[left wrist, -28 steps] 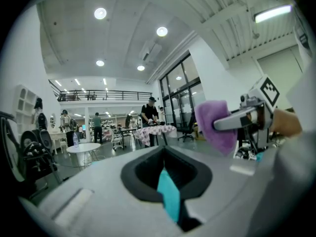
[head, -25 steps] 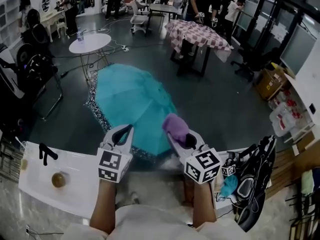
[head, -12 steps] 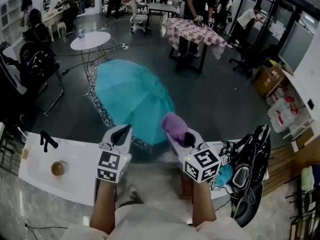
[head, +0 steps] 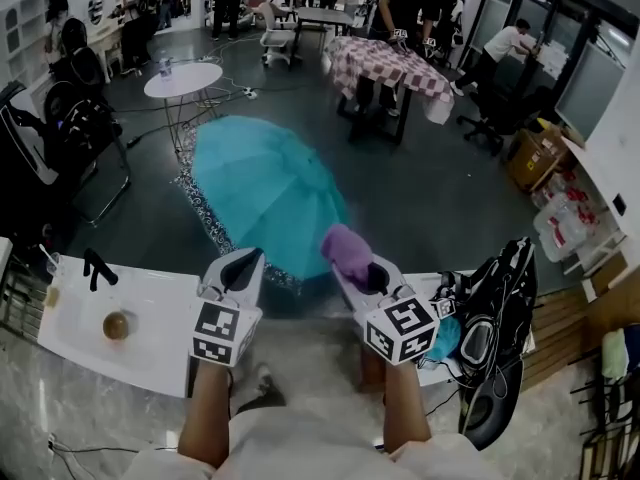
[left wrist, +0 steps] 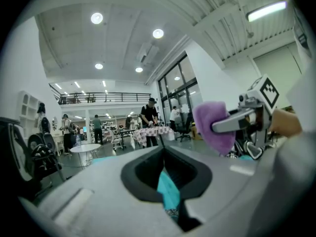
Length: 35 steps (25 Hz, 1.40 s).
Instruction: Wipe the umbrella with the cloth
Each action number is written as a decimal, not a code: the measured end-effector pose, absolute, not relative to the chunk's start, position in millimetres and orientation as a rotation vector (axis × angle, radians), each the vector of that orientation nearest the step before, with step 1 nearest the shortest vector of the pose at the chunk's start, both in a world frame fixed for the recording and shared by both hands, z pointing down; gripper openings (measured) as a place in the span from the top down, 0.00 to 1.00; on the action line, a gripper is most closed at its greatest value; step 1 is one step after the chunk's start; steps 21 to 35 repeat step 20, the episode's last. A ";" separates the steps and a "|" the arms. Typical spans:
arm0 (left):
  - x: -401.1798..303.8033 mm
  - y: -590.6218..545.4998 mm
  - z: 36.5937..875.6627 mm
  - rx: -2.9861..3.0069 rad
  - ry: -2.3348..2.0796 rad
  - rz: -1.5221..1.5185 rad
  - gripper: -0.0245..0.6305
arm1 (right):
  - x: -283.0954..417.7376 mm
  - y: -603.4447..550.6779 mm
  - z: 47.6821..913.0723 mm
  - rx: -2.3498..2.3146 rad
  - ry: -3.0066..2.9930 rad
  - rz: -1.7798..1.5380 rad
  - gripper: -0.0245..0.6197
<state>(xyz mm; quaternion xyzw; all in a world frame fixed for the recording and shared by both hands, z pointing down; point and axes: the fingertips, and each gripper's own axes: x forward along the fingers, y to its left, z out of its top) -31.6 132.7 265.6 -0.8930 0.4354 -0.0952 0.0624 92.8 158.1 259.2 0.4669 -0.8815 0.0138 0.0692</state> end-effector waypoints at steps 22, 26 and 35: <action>-24.0 158.2 263.0 -2.697 1.312 -0.283 0.96 | 99.7 182.2 254.0 1.399 -2.663 0.010 0.76; -24.0 158.2 263.0 -2.697 1.312 -0.283 0.96 | 99.7 182.2 254.0 1.399 -2.663 0.010 0.76; -24.0 158.2 263.0 -2.697 1.312 -0.283 0.96 | 99.7 182.2 254.0 1.399 -2.663 0.010 0.76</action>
